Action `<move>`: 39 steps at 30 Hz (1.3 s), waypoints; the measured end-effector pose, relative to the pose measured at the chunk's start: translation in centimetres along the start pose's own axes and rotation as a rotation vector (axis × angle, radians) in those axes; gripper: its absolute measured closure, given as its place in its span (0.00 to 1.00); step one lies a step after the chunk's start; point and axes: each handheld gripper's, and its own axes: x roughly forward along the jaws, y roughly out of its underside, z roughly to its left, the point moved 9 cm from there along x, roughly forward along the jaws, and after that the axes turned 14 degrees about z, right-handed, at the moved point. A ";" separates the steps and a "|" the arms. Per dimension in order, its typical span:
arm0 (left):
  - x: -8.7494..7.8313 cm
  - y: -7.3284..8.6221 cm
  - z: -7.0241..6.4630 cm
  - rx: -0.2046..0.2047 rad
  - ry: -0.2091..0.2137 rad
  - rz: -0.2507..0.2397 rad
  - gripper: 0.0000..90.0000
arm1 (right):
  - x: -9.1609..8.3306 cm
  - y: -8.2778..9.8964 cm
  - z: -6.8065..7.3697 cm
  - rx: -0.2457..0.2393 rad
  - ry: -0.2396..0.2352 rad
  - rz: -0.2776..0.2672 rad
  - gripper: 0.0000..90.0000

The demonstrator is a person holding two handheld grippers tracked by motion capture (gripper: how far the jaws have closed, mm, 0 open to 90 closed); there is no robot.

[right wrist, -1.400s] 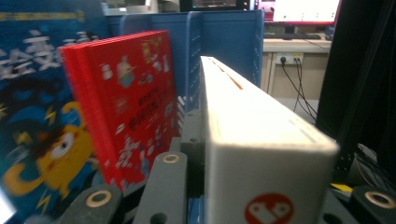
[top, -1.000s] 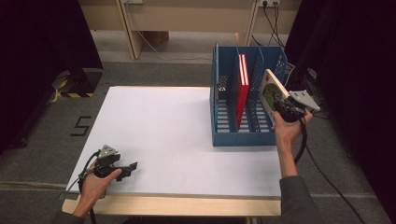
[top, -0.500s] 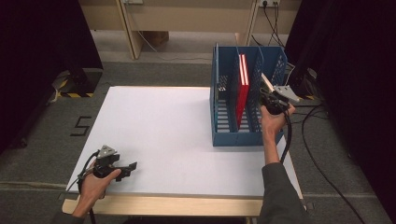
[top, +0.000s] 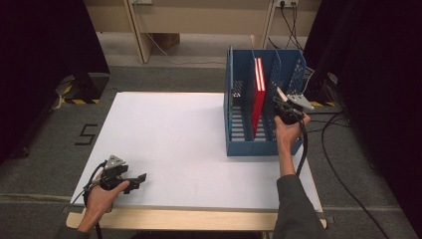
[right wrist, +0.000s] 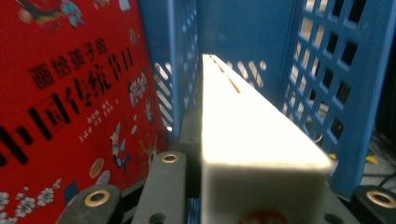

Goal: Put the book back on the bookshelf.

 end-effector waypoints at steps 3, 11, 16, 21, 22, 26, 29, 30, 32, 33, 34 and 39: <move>0.0 0.0 0.1 0.000 -0.003 0.000 0.17 | 0.0 0.1 0.0 0.020 -0.014 0.003 0.83; 0.0 0.0 0.1 -0.003 -0.003 -0.001 0.17 | -0.1 -0.4 -0.2 0.027 -0.018 -0.002 0.80; 0.0 0.0 0.0 0.003 0.000 0.002 0.17 | -1.3 -1.9 0.0 -0.022 0.000 0.031 0.78; -0.1 0.0 0.1 0.002 -0.002 0.000 0.17 | -1.8 -1.5 0.2 -0.023 -0.017 0.072 0.76; -0.1 0.0 0.1 0.000 -0.002 0.000 0.17 | -1.9 -1.3 0.2 -0.009 -0.033 0.076 0.74; 0.0 0.1 0.1 -0.001 0.000 0.005 0.17 | -2.5 -0.5 0.1 -0.003 -0.070 0.097 0.73; 0.1 0.1 0.1 0.002 -0.002 0.010 0.17 | -3.2 0.0 0.0 -0.015 -0.080 0.108 0.72; 0.1 0.2 0.1 0.001 -0.002 0.012 0.17 | -3.6 0.1 0.0 -0.020 -0.088 0.114 0.72; 0.1 0.2 0.1 0.002 0.000 0.014 0.17 | -4.4 0.3 0.0 -0.025 -0.101 0.123 0.73; 0.1 0.2 0.1 0.002 -0.002 0.013 0.17 | -4.8 0.4 -0.1 -0.040 -0.100 0.132 0.73; 0.1 0.1 0.1 0.001 -0.002 0.012 0.17 | -5.2 0.6 -0.1 -0.053 -0.097 0.138 0.73; 0.2 0.2 0.1 0.002 -0.002 0.020 0.17 | -6.9 1.9 -0.4 -0.072 -0.102 0.164 0.73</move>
